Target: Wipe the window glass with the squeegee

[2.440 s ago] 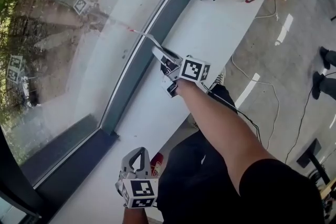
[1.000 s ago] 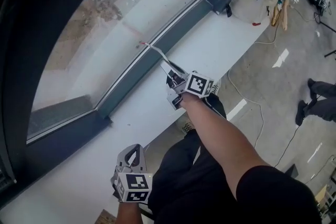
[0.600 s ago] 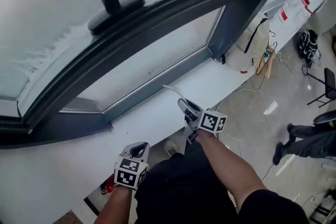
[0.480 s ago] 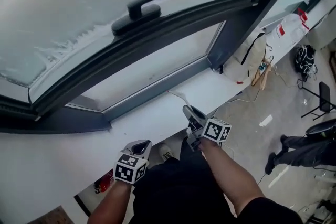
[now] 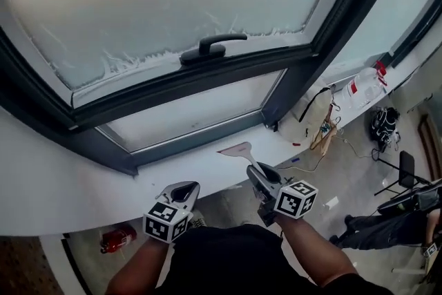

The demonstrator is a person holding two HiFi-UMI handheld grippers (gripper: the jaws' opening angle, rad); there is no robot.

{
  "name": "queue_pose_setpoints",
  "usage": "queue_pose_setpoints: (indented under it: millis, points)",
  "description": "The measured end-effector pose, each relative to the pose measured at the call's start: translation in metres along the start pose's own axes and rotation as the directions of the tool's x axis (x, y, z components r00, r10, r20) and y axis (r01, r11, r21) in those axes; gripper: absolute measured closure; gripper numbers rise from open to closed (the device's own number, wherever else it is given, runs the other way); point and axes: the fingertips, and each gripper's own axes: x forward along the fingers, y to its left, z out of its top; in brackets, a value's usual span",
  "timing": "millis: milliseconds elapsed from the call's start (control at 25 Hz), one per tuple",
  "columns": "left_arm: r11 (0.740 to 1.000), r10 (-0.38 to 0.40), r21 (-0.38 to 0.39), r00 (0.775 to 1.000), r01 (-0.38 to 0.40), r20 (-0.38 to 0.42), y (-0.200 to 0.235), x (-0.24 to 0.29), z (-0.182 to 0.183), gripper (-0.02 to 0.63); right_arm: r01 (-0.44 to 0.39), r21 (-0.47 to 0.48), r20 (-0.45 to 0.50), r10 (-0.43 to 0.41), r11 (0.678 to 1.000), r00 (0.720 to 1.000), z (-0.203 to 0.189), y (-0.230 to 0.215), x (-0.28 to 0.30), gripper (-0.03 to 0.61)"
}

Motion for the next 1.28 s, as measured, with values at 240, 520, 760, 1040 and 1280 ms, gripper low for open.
queue_pose_setpoints:
  millis: [240, 520, 760, 1040, 1280]
  points:
    - [0.985, 0.148, -0.107, 0.982, -0.135, 0.121, -0.036, -0.035, 0.002, 0.614, -0.071, -0.117, -0.023, 0.069, 0.991, 0.997, 0.011, 0.019, -0.057, 0.491]
    - [0.959, 0.253, -0.196, 0.931, -0.206, 0.262, -0.130, -0.042, 0.008, 0.614, -0.164, -0.346, -0.069, 0.149, 0.924, 0.986, 0.002, 0.023, -0.155, 0.491]
    - [0.953, 0.293, -0.165, 0.910, -0.253, 0.294, -0.212, -0.051, -0.008, 0.614, -0.197, -0.359, -0.043, 0.195, 0.912, 0.980, -0.009, 0.006, -0.215, 0.491]
    - [0.936, 0.338, -0.178, 0.913, -0.302, 0.227, -0.269, -0.073, -0.049, 0.614, -0.232, -0.358, -0.055, 0.227, 0.904, 0.972, -0.023, 0.016, -0.263, 0.491]
    - [0.935, 0.349, -0.154, 0.909, -0.321, 0.228, -0.271, -0.097, -0.054, 0.614, -0.218, -0.388, -0.026, 0.226, 0.895, 0.974, -0.028, 0.043, -0.286, 0.491]
